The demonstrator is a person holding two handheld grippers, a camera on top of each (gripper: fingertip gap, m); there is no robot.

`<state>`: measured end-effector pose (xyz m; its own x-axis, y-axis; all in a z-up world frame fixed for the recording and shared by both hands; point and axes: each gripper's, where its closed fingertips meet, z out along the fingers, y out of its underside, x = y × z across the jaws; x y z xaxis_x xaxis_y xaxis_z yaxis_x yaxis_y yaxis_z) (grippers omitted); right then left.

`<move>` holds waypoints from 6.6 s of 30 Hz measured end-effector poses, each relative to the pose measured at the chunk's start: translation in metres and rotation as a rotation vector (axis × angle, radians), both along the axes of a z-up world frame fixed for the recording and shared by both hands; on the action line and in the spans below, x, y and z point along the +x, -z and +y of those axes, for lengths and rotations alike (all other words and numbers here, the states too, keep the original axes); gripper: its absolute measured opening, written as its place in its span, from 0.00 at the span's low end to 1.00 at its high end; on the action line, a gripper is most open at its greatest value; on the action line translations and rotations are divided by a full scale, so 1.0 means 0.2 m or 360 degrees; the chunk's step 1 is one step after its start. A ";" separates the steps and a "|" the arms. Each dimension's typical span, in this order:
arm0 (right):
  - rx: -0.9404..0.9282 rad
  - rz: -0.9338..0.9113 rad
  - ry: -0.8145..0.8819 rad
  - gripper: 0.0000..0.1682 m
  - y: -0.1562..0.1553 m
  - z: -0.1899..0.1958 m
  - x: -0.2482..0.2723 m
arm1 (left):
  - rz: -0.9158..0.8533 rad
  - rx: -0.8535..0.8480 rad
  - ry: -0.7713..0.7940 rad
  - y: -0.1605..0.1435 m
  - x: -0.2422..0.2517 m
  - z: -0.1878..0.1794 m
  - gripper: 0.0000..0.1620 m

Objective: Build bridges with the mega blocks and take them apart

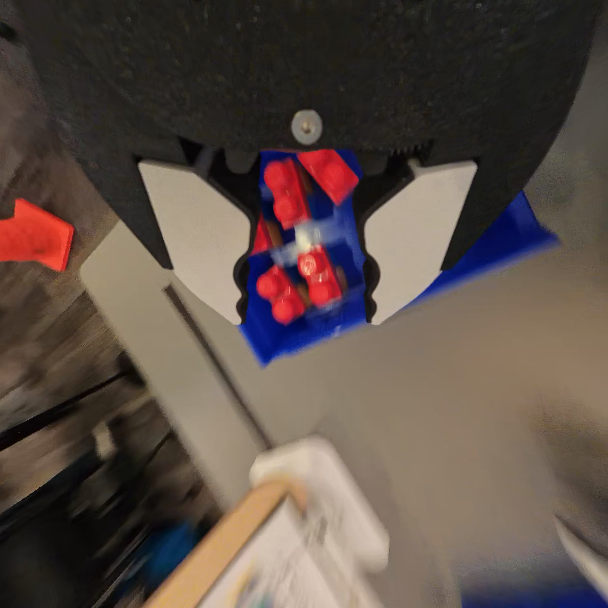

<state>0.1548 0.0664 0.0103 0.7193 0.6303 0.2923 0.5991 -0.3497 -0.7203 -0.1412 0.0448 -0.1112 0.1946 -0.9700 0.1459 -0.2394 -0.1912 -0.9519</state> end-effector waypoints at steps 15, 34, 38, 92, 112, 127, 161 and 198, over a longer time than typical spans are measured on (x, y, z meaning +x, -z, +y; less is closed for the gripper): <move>0.0394 0.0680 0.0188 0.41 0.52 -0.38 -1.16 | 0.0051 -0.0222 -0.0275 0.08 -0.07 -0.20 0.45; 0.0059 0.0915 0.0124 0.36 0.69 -0.41 -1.26 | 0.1168 0.0005 -0.0461 0.08 -1.23 0.55 0.37; 0.0109 0.0776 0.0127 0.36 0.71 -0.42 -1.24 | 0.1354 -0.0023 -0.0375 0.29 -1.22 0.70 0.36; -0.0030 0.0996 0.0113 0.31 0.70 -0.49 -1.20 | 0.1019 0.0417 0.0122 -0.44 -0.56 0.62 0.40; -0.0078 0.0947 0.0049 0.30 0.73 -0.47 -1.29 | 0.1911 0.0074 -0.0214 0.32 -1.38 0.89 0.22; -0.0095 0.1025 0.0050 0.28 0.71 -0.48 -1.27 | 0.1595 0.1108 0.0717 -0.33 -0.69 0.18 0.22; -0.0132 0.1138 0.0136 0.28 0.71 -0.52 -1.16 | 0.1533 0.1129 0.0299 -0.44 -0.58 0.62 0.41; -0.0213 0.1112 0.0095 0.28 0.74 -0.52 -1.21 | 0.2065 0.0610 0.0095 0.07 -1.39 1.00 0.32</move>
<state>-0.0872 -0.0367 -0.1377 0.7444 0.5823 -0.3268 -0.0101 -0.4796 -0.8774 -0.4196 0.2441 -0.1249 -0.0591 -0.9196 -0.3885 -0.9968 0.0751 -0.0260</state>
